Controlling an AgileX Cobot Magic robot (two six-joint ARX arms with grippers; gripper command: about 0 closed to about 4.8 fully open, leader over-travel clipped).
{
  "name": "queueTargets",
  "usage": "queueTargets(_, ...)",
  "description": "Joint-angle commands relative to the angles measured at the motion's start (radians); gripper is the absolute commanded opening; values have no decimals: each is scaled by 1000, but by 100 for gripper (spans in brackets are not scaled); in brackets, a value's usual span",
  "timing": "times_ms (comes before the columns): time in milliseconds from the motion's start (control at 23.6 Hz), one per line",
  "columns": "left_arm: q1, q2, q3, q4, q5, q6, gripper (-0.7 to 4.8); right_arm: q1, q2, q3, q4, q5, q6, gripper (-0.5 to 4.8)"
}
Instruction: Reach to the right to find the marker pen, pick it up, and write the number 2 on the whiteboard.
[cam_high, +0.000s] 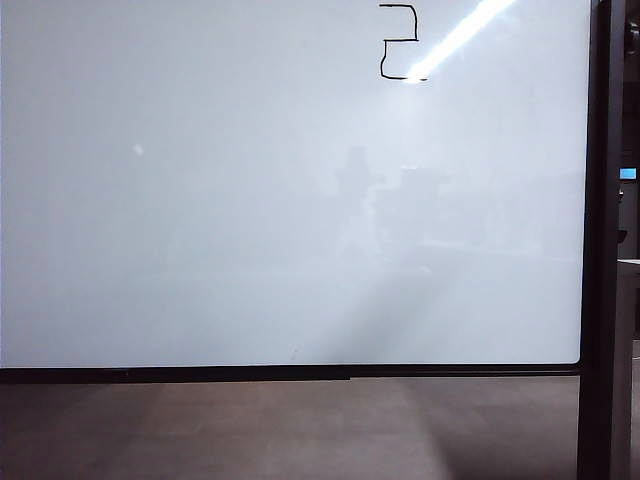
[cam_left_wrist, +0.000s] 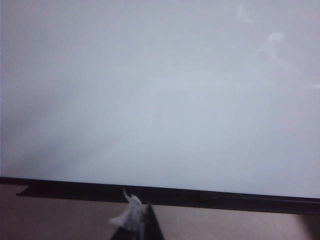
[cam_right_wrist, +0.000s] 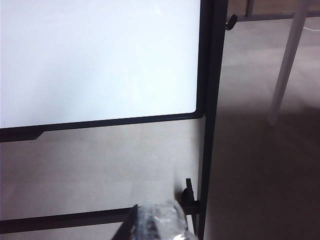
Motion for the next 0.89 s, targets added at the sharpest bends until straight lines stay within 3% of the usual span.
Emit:
queueTargets(42, -12, 0, 1, -8, -16, 93, -5, 1, 0, 2, -5, -3, 3, -5)
queueTargets(339, -98, 0, 1, -9, -40, 61, 0, 1, 0, 2, -5, -3, 3, -5)
queueTargets(891, -100, 0, 1, -9, -37, 56, -1, 1, -1, 2, -5, -2, 2, -5)
